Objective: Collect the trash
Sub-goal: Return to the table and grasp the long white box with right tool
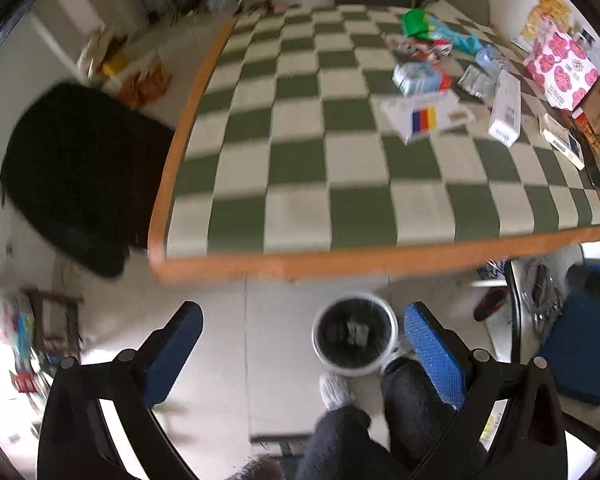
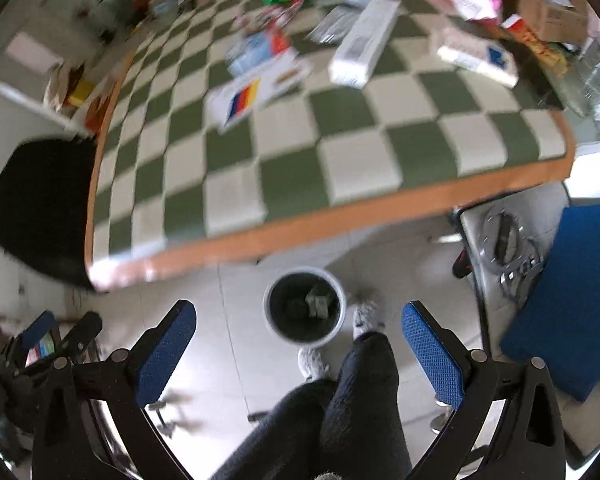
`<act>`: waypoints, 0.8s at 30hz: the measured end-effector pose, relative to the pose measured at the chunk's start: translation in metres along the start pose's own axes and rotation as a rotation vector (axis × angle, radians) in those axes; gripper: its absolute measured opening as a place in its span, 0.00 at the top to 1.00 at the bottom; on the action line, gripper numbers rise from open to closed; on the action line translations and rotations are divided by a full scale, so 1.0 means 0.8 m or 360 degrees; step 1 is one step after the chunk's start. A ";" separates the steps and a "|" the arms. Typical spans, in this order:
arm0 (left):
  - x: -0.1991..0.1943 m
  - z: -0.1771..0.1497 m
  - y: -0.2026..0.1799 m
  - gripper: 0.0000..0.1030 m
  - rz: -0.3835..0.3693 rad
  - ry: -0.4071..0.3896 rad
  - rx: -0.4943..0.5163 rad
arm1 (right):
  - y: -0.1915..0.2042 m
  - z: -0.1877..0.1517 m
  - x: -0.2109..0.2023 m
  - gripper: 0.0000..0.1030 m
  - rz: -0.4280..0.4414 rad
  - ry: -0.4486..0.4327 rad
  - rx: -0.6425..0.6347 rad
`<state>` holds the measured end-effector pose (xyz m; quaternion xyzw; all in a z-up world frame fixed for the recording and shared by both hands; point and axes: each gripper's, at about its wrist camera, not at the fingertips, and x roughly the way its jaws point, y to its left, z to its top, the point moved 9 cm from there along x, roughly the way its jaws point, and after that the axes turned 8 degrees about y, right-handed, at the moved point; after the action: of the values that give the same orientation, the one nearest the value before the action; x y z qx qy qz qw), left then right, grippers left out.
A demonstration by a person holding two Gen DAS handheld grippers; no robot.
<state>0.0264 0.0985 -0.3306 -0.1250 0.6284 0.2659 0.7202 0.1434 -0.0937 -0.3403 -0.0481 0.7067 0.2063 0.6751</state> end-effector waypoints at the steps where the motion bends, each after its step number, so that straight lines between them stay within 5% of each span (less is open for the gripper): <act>1: 0.002 0.015 -0.002 0.00 0.0027 -0.0016 0.0036 | -0.010 0.022 -0.001 0.00 -0.0002 -0.0015 0.0025; 7: 0.042 0.143 -0.042 0.00 0.0284 -0.0018 0.0258 | -0.074 0.169 0.019 0.06 -0.0029 -0.0018 0.0169; 11: 0.080 0.210 -0.059 0.00 0.0384 0.0051 0.0328 | -0.105 0.260 0.059 0.20 -0.0036 0.0029 0.0235; 15: 0.117 0.255 -0.082 0.00 0.0428 0.0117 0.0454 | -0.123 0.342 0.105 0.20 -0.0066 0.0070 0.0289; 18: 0.137 0.274 -0.105 0.00 0.0395 0.0165 0.0586 | -0.124 0.379 0.136 0.27 -0.0079 0.0129 0.0279; 20: 0.146 0.279 -0.123 0.00 0.0324 0.0206 0.0688 | -0.120 0.390 0.153 0.45 -0.0067 0.0207 0.0241; 24: 0.152 0.280 -0.158 0.00 0.0195 0.0275 0.0915 | -0.112 0.383 0.155 0.46 -0.0101 0.0267 0.0059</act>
<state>0.2912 0.1365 -0.4285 0.0998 0.7432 0.1086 0.6526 0.4502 -0.0401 -0.4827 -0.0751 0.7625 0.1668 0.6205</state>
